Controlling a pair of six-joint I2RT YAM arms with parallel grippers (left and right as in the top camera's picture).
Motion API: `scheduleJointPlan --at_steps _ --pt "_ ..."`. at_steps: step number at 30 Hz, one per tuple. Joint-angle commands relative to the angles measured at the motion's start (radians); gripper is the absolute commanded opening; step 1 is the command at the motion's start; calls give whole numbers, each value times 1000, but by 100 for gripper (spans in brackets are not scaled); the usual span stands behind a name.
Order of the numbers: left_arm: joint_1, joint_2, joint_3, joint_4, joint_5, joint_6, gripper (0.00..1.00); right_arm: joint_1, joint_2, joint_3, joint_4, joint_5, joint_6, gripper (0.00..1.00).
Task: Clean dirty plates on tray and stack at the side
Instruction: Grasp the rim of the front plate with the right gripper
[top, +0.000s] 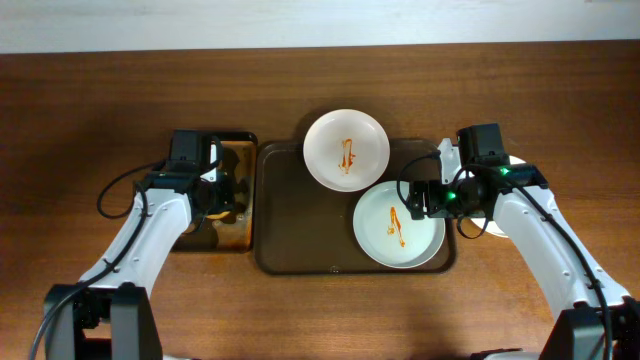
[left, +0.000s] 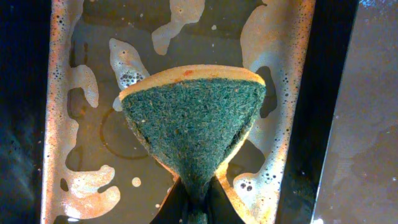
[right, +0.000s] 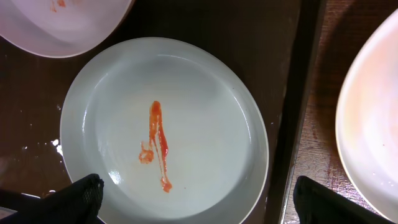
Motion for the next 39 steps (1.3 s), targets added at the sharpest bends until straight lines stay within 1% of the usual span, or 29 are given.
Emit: scheduleJointPlan --at_steps 1,27,29,30,32,35,37,38,39 --pt "4 4 -5 12 -6 12 0 8 8 10 3 17 -8 98" --pt "-7 4 -5 3 7 23 0 8 7 21 23 13 -6 98" --pt "-29 2 -3 10 71 77 0 15 -12 78 -54 82 19 98" --pt "-61 1 -2 21 92 90 0 37 -45 112 -104 142 35 98" --pt "-112 1 -2 37 136 124 0 77 -103 113 -156 230 136 98" --pt "-176 1 -2 43 137 124 0 98 -145 112 -238 226 257 98" --pt "-223 1 -2 44 137 124 0 95 -140 89 -265 172 256 98" --pt "-245 1 -2 43 137 124 0 95 -137 56 -258 153 257 96" --pt "-258 1 -2 43 137 124 0 95 -132 28 -253 151 268 85"
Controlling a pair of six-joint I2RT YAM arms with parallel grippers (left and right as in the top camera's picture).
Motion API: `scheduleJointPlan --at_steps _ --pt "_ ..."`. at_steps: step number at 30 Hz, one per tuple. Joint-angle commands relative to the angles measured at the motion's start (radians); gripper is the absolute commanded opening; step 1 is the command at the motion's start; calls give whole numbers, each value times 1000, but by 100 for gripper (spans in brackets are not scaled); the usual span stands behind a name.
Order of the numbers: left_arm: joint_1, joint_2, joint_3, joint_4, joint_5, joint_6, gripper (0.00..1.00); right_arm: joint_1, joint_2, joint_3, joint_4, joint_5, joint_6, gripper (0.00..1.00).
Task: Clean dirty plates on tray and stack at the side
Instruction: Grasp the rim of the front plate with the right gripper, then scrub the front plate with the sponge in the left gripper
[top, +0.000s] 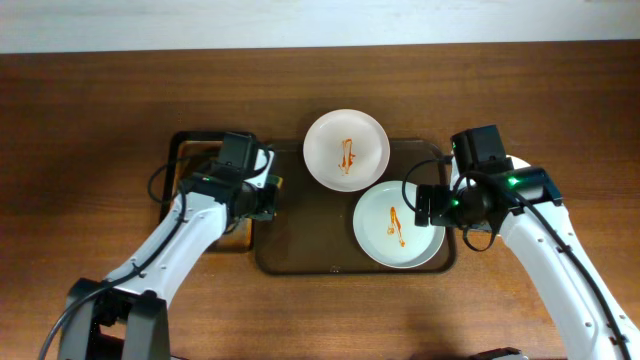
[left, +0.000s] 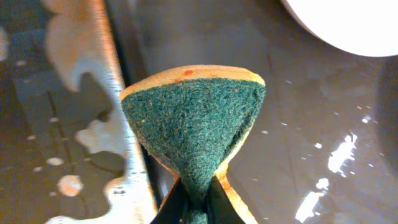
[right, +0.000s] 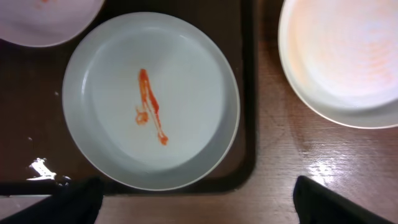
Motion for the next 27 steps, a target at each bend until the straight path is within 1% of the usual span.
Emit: scheduleJointPlan --at_steps 1,2,5,7,9,10,11,16,17,19,20,21,25,26,27 --pt "-42 1 -2 3 17 19 0 3 15 -83 14 -25 60 78" --pt "-47 1 -2 3 17 19 0 3 21 -106 31 -29 72 68" --pt "-55 1 -2 2 18 15 0 -3 47 -225 124 -30 134 68" --pt "-55 1 -2 2 18 15 0 -31 69 -311 224 -48 145 68" --pt "-55 1 -2 2 18 15 0 -60 88 -364 280 -59 171 68" --pt "-55 1 -2 2 18 15 0 -82 97 -392 327 -100 169 67" --pt "-55 1 -2 3 17 15 0 -101 101 -409 364 -120 171 55" --pt "-55 1 -2 2 18 11 0 -121 101 -414 414 -127 220 44" --pt "-55 1 -2 2 19 11 0 -121 101 -414 422 -133 227 37" --pt "-55 1 -2 3 32 11 0 -121 101 -415 423 -135 226 34" --pt "-55 1 -2 3 37 11 0 -121 101 -419 423 -134 226 32" --pt "-55 1 -2 3 39 11 0 -121 103 -424 427 -135 226 27" --pt "-55 1 -2 3 44 11 0 -121 148 -436 434 -135 226 24" --pt "-55 1 -2 3 58 11 0 -121 169 -436 439 -136 226 22" --pt "-55 1 -2 5 70 11 0 -121 180 -436 444 -143 226 17"
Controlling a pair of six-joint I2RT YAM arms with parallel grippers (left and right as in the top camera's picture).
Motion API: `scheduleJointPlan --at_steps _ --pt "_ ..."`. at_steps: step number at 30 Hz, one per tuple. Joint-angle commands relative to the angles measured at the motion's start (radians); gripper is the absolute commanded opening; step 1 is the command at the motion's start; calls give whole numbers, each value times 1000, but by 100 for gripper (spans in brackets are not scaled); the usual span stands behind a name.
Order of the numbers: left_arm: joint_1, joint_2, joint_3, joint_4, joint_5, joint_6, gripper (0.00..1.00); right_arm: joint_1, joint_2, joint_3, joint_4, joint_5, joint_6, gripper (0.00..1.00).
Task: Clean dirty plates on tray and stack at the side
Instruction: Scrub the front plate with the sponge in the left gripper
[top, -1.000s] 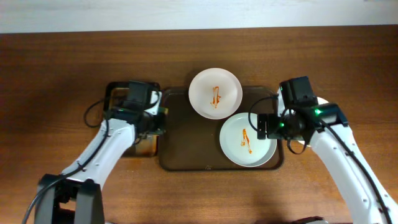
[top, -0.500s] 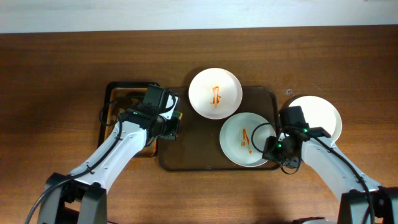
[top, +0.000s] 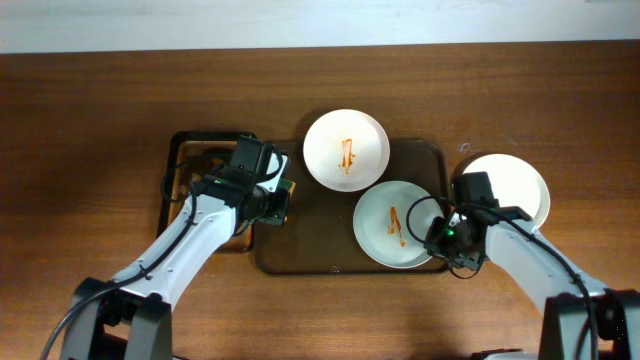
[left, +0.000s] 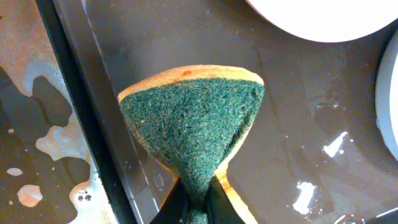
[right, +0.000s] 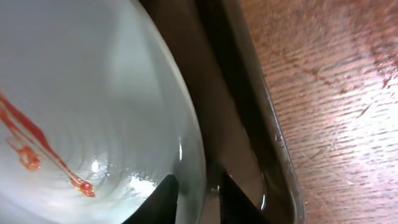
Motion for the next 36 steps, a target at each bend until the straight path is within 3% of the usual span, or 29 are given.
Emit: scheduleJointPlan --at_steps 1,5,11,14,17,18,24,28,36 --pt "-5 1 -2 5 57 11 0 -6 54 -15 16 -29 1 8" --pt "-5 1 -2 10 113 8 0 2 55 -14 25 -105 -10 4" --pt "-16 2 -2 96 351 -53 0 104 55 -5 45 -79 -11 6" --pt "-79 7 -2 148 343 -167 0 104 55 -5 44 -80 -11 7" --pt "-157 58 -2 263 340 -442 0 104 55 -5 44 -80 -11 8" --pt "-176 76 -2 291 355 -481 0 104 55 -5 44 -83 -11 8" --pt "-269 178 -2 367 415 -494 0 103 55 -5 37 -74 -11 8" --pt "-344 235 -2 445 394 -616 0 104 55 -5 37 -71 -11 8" --pt "-438 304 -2 540 388 -718 0 104 55 -5 37 -71 -11 9"
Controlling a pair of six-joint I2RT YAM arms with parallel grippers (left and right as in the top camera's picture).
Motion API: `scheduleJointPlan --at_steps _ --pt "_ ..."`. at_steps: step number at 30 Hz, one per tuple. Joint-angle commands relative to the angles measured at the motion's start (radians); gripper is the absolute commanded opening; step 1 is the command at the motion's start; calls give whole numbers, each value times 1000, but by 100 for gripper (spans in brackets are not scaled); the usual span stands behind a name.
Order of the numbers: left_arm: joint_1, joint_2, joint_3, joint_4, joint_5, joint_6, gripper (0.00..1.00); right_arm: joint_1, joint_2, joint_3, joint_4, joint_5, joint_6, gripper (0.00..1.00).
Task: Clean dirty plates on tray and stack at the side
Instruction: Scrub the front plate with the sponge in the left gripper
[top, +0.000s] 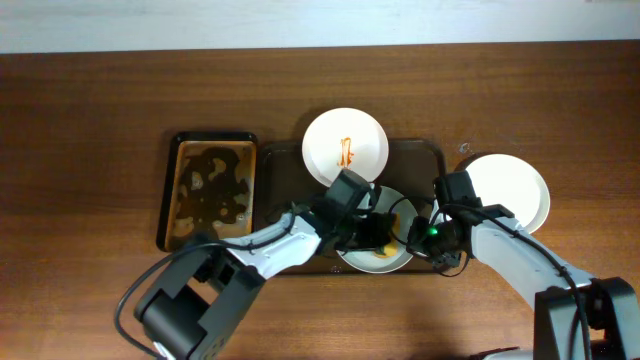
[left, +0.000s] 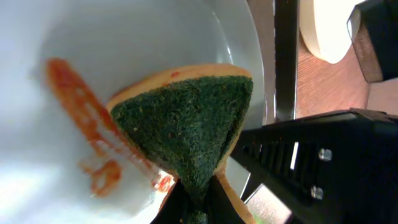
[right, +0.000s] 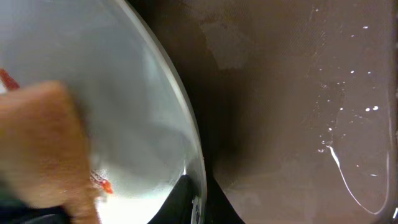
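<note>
A pale plate streaked with ketchup lies at the front right of the brown tray. My left gripper is shut on a green and yellow sponge, which presses on the plate beside the streak. My right gripper is shut on the plate's right rim. The sponge shows as an orange blur in the right wrist view. A second dirty white plate sits at the tray's back edge. One clean white plate rests on the table to the right.
A small dark tray of soapy, rusty water stands left of the brown tray. My left arm stretches across the brown tray's front. Wet streaks glisten on the tray floor.
My left gripper has carried the sponge from the tray's left part onto the pale plate. My right gripper, then astride the plate's right rim, is now shut on it.
At first the sponge hung over the soapy tray, with my right gripper open above the pale plate. Then the sponge was at the brown tray's left edge. Later my right fingers straddled the plate's rim. Now the rim is clamped and the sponge touches the plate.
</note>
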Motion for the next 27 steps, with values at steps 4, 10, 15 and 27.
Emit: scheduleJointPlan --at_steps 4,10,15,27 --pt "-71 22 1 -21 -108 -51 0 10 23 -12 -16 39 -13 9" --pt "-10 22 1 -58 -332 -50 0 10 23 -12 -20 39 -13 8" --pt "59 22 1 -42 -392 10 0 10 23 -12 -23 39 -17 8" --pt "157 -320 2 -411 -375 303 0 10 14 26 -51 100 -43 4"
